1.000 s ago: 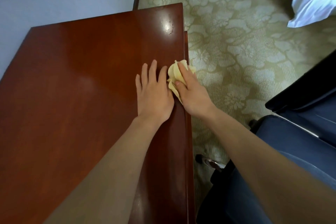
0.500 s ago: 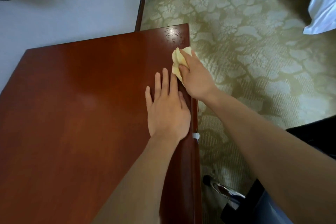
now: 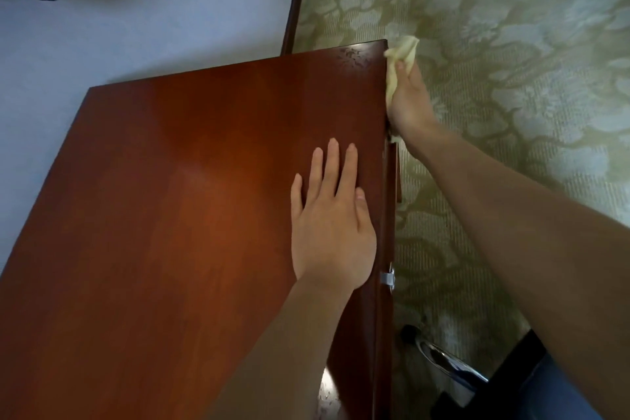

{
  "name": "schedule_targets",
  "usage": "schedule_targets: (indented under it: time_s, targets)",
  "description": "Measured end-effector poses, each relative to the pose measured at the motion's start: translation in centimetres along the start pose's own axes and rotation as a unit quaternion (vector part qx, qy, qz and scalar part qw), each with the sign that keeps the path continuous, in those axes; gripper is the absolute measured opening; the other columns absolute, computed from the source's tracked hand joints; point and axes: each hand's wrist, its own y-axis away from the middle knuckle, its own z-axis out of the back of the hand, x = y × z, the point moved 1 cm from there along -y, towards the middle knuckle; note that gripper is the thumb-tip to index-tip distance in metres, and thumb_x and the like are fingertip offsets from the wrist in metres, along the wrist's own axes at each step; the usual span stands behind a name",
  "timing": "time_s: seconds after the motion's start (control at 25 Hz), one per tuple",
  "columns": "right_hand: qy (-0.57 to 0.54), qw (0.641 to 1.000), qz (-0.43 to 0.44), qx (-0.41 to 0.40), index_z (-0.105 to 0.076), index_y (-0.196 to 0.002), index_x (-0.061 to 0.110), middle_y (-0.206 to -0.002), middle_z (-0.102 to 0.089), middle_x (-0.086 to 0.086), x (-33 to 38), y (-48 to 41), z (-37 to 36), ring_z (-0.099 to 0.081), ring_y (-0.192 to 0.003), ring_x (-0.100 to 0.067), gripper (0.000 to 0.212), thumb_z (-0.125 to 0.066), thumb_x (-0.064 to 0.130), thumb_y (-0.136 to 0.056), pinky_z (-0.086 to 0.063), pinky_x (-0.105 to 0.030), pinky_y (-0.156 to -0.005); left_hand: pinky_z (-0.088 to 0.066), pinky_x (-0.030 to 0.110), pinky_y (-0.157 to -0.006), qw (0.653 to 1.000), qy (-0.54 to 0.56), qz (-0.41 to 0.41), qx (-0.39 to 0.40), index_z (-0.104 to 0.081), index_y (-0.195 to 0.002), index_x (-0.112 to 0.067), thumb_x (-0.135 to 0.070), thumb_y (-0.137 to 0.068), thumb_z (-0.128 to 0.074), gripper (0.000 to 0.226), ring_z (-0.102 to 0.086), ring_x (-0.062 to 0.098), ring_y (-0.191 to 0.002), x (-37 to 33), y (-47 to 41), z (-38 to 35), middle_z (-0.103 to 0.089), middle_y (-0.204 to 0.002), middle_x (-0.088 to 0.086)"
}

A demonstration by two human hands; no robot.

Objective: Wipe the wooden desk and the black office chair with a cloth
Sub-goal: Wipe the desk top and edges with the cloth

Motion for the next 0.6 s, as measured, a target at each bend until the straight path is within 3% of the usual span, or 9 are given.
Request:
schedule_targets:
  time_s: [0.2,0.44,0.6]
  targets:
    - [0.034,0.997,-0.049,0.049,-0.031,-0.145,0.027,-0.143,-0.044,-0.001,-4.5,-0.1,0.1,-0.040,-0.132,-0.020,0.048,-0.017,0.044,-0.102,-0.027,-0.039,-0.113,0.008,0.030,-0.117,1.000,-0.004,0.002,0.000,-0.004,-0.150,-0.032,-0.036,-0.094,-0.003,0.057,0.013,0.002,-0.144,-0.1,-0.1,0.2,0.004,-0.158,-0.013]
    - [0.057,0.995,-0.075,0.036,-0.033,-0.145,0.026,-0.142,-0.046,-0.004,-8.5,3.3,0.4,-0.042,-0.130,-0.024,0.048,-0.022,0.042,-0.102,-0.029,-0.035,-0.109,0.007,0.030,-0.118,1.000,-0.013,0.007,0.006,-0.004,-0.150,-0.033,-0.035,-0.095,-0.009,0.055,0.012,0.002,-0.144,-0.2,-0.2,0.2,0.004,-0.158,-0.014]
    - [0.033,0.995,-0.078,0.045,-0.032,-0.145,0.031,-0.142,-0.046,0.000,-10.6,7.5,0.8,-0.042,-0.130,-0.020,0.045,-0.027,0.042,-0.102,-0.026,-0.023,-0.100,0.007,0.030,-0.118,1.000,-0.006,0.007,0.005,-0.007,-0.151,-0.031,-0.033,-0.096,-0.012,0.055,0.009,0.003,-0.144,-0.2,-0.3,0.1,0.001,-0.159,-0.012]
